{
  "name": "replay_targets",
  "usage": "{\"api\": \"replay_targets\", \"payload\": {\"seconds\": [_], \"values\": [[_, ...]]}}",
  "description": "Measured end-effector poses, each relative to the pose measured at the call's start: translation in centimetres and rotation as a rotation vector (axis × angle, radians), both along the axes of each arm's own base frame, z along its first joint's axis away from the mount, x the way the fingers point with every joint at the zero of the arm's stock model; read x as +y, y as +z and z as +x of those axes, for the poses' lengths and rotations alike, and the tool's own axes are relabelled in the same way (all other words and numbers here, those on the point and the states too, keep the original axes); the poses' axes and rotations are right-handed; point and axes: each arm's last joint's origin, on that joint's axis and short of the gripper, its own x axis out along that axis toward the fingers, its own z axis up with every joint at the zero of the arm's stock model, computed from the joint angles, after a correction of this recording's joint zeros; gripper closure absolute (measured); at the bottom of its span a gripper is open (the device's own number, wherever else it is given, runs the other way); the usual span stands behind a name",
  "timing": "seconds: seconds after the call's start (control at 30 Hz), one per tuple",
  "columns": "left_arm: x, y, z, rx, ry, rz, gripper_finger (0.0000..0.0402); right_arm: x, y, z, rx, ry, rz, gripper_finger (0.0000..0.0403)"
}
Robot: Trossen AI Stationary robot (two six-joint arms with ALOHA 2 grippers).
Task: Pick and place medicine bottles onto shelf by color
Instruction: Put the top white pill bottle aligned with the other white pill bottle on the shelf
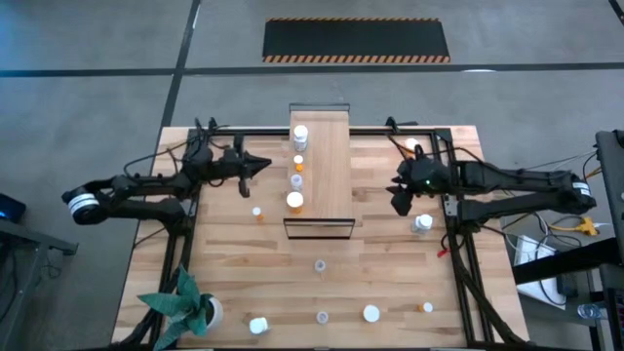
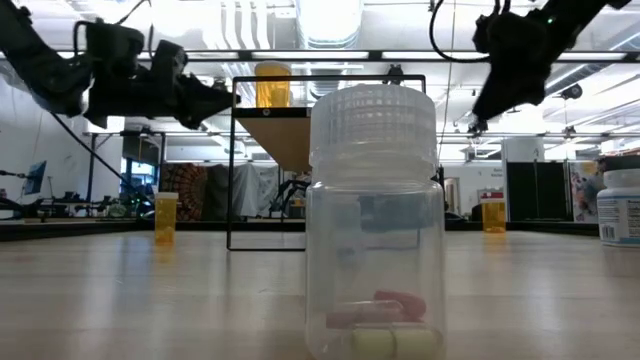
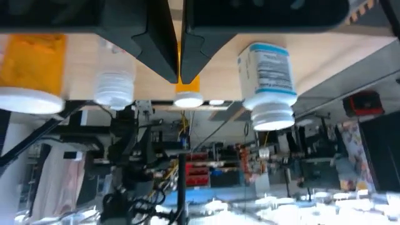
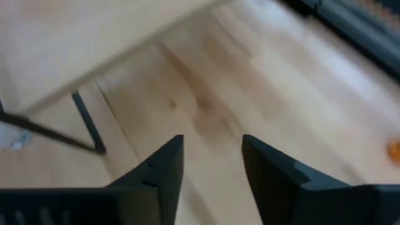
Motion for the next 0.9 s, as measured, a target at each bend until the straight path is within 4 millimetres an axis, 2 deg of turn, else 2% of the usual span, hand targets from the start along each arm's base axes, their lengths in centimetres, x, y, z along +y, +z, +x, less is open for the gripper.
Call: {"api": "replay_targets", "payload": {"seconds": [0.23, 0.5, 0.67, 0.9], "values": [[-1.5, -1.2, -1.0, -0.078, -0.036, 0.028, 0.0402, 1.4, 0.0, -2.1, 0.168, -0.21, 0.228, 0.0175], [-1.8, -1.5, -1.1, -0.086, -0.046, 0.032, 0.0401, 3.3, -0.7, -4.0, 0.327, -0.421, 0.426, 0.0107], [-1.8, -1.5, -1.1, -0.083, -0.049, 0.039, 0.0402, 4.2, -0.7, -4.1, 0.388, -0.25, 0.371, 0.0097], [-1.8, -1.6, -1.1, -0.081, -0.049, 0.037, 0.0401, 4.7, -1.0, -3.7, 0.505, 0.011, 0.252, 0.0108]]}}
